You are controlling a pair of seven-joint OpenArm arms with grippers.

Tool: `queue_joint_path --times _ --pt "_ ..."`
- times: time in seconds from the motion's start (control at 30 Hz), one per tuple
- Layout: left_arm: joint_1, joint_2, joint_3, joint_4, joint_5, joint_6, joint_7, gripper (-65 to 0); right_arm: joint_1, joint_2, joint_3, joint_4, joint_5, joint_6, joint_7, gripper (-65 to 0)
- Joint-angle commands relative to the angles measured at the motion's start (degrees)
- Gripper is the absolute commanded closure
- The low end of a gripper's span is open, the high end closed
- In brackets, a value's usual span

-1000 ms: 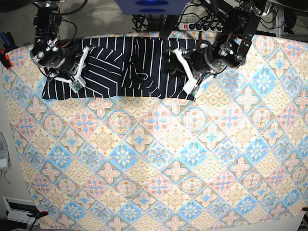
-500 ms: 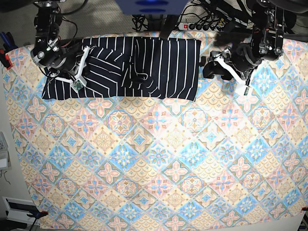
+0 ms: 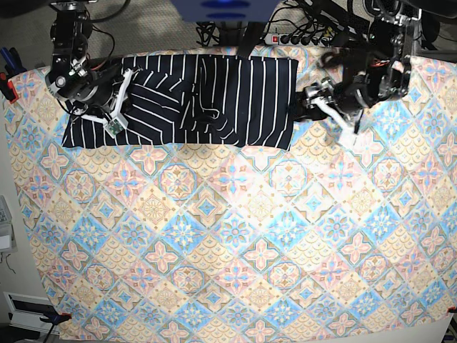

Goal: Fold the T-shirt properly
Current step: 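Release and move the left gripper back to the strip's end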

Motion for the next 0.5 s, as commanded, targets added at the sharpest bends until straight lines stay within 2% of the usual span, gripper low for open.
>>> queue_joint_path --times 0.0,0.23,0.47 --pt "-0.46 -0.77 0.52 -1.02 -0.59 -0.05 -0.4 -40.9 0.31 0.53 0.18 1.09 0.42 0.12 0.65 -4.0" --pt "-2.22 0.11 4.12 -3.57 -0.24 -0.05 -0.4 -38.6 0.31 0.53 0.44 1.09 0.42 0.12 0.65 -4.0" --pt "-5.21 3.19 5.09 -8.85 -0.07 -0.05 -0.4 -33.7 0.31 0.53 0.27 1.18 0.42 0.12 0.65 -4.0"
